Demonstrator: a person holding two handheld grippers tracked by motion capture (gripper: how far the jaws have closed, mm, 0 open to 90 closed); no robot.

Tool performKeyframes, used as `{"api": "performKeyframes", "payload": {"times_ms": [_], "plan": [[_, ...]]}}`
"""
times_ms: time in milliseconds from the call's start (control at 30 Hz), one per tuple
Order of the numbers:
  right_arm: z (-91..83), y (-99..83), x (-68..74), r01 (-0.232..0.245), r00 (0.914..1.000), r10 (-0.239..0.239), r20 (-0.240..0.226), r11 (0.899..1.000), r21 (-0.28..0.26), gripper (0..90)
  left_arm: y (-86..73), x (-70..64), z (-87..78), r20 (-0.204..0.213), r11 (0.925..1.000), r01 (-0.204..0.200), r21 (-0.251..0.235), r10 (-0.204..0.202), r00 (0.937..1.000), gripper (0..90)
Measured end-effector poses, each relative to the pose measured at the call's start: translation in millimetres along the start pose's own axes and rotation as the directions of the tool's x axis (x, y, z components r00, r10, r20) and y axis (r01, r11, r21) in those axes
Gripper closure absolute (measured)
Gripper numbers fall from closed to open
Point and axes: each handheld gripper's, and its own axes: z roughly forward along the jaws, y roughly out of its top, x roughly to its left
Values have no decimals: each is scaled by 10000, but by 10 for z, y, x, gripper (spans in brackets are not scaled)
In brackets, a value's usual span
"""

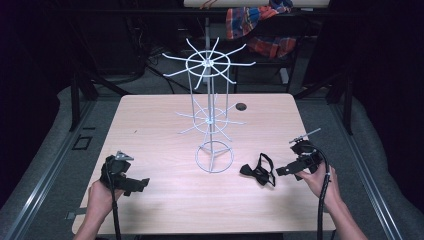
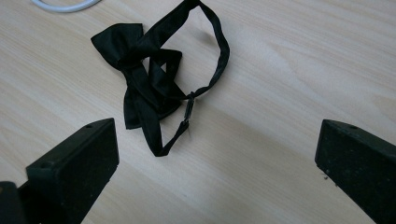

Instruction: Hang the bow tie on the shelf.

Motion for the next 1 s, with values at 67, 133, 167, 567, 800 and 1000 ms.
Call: {"api": "performKeyframes", "payload": {"times_ms": [67, 133, 167, 567, 800, 1000], "plan": [[42, 65, -4, -33, 10000, 33, 2, 10000, -7, 0, 0, -14, -3, -32, 10000, -70, -21, 70, 10000, 0], [49, 86, -10, 10, 10000, -10, 7, 10000, 48, 0, 2, -15, 2, -25, 10000, -86, -10, 86, 10000, 0], [72, 151, -14, 86, 9999, -87, 72, 9999, 116, 0, 4, -12, 10, -21, 10000, -57, -2, 57, 10000, 0], [223, 314, 7, -10, 9999, 11, -112, 9999, 100, 262, -2, -9, 17, -46, 10000, -3, 62, 3, 10000, 0], [313, 407, 0, 32, 9998, -44, 171, 9975, 709, 444, 3, -29, 20, -44, 9999, -70, 104, 70, 10000, 0], [446, 440, 59, -28, 9997, 12, 234, 9978, 669, 632, 2, -13, 32, -22, 9999, -52, 132, 52, 10000, 0]]}}
